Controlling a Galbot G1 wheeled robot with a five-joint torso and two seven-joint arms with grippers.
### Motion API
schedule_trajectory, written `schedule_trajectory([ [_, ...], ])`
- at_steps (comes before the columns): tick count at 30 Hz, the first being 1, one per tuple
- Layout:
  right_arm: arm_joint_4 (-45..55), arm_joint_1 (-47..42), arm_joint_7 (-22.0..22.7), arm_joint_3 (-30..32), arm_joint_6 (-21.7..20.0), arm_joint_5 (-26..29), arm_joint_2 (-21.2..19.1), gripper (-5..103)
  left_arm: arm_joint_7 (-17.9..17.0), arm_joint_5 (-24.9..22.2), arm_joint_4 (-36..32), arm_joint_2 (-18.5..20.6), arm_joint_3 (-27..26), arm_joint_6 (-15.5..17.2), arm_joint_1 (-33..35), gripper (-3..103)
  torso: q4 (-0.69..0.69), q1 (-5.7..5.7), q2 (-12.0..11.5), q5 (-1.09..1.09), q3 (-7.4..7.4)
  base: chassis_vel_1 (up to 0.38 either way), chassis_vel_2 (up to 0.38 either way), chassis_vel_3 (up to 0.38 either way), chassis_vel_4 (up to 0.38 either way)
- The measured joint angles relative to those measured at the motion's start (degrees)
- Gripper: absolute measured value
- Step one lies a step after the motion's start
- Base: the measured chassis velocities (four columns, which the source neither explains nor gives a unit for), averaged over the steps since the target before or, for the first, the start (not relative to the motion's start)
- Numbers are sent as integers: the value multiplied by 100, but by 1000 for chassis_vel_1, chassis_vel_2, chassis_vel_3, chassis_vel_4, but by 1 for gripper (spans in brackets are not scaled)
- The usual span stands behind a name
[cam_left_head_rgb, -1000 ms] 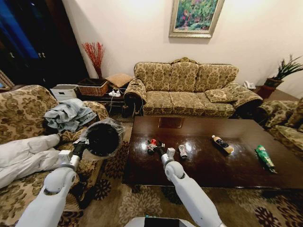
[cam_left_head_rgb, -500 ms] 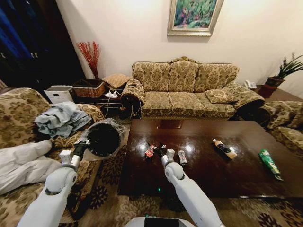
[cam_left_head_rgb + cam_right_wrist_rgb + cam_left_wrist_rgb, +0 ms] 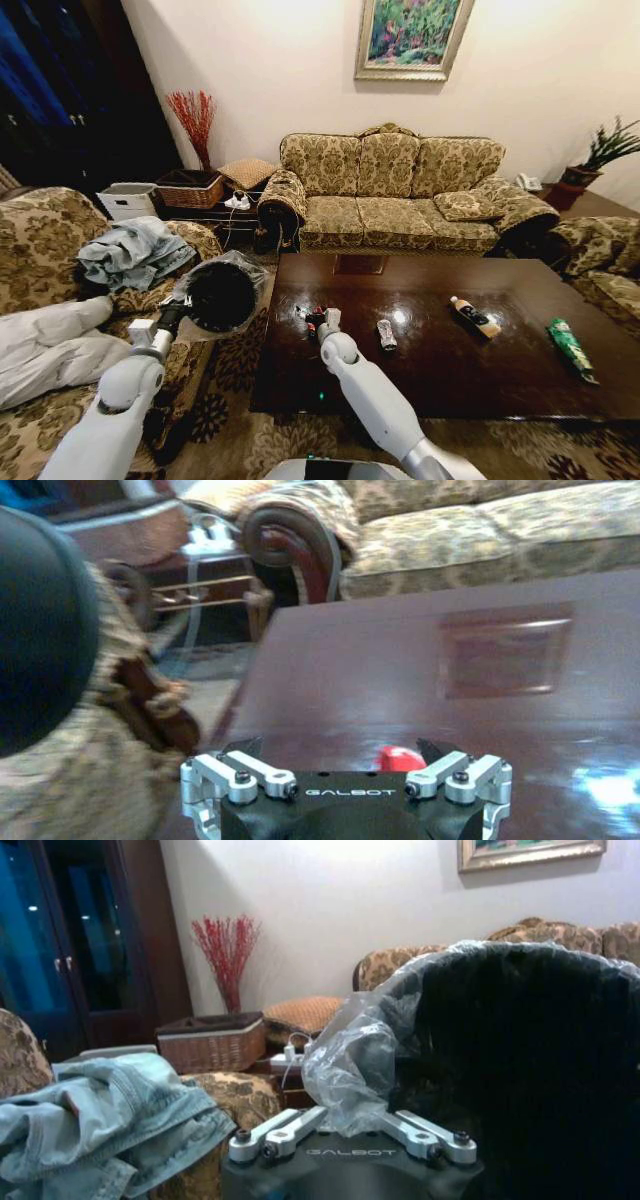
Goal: Move to the front of the table and place the trash on the table into the trash bin.
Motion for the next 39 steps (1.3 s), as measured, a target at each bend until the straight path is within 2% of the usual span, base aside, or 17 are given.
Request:
schedule_trajectory([
  [6, -450, 50, 333, 47, 143, -262, 160, 100, 6, 22, 72, -7, 89, -13, -77, 1, -1, -4, 0, 1, -1, 0, 0, 0, 0],
  [14, -991, 170, 362, 253, 288, -429, 303, 100, 7, 32, 97, -2, 108, -19, -96, 1, 1, -4, 0, 1, -1, 0, 0, 0, 0],
  [25, -1551, 341, -217, 361, 278, -350, 373, 100, 6, 29, 104, 23, 163, -71, -118, 1, 0, -4, 0, 1, -1, 0, 0, 0, 0],
  [31, -1757, 485, -372, 362, 185, -178, 422, 101, 4, 26, 113, 54, 162, -76, -120, 1, 0, -4, 0, 1, -1, 0, 0, 0, 0],
  [34, -1868, 554, -443, 361, 131, -58, 435, 87, 2, 22, 125, 62, 156, -78, -125, 1, 0, -4, 0, 1, -1, 0, 0, 0, 0],
  [36, -1891, 563, -458, 354, 121, -36, 436, 87, 2, 22, 131, 60, 156, -80, -127, 1, 0, -4, 0, 1, -1, 0, 0, 0, 0],
  [39, -2031, 608, -534, 348, 117, 50, 451, 71, -1, 41, 165, 19, 186, -94, -152, 1, 0, -4, 0, 1, -1, 0, 0, 0, 0],
])
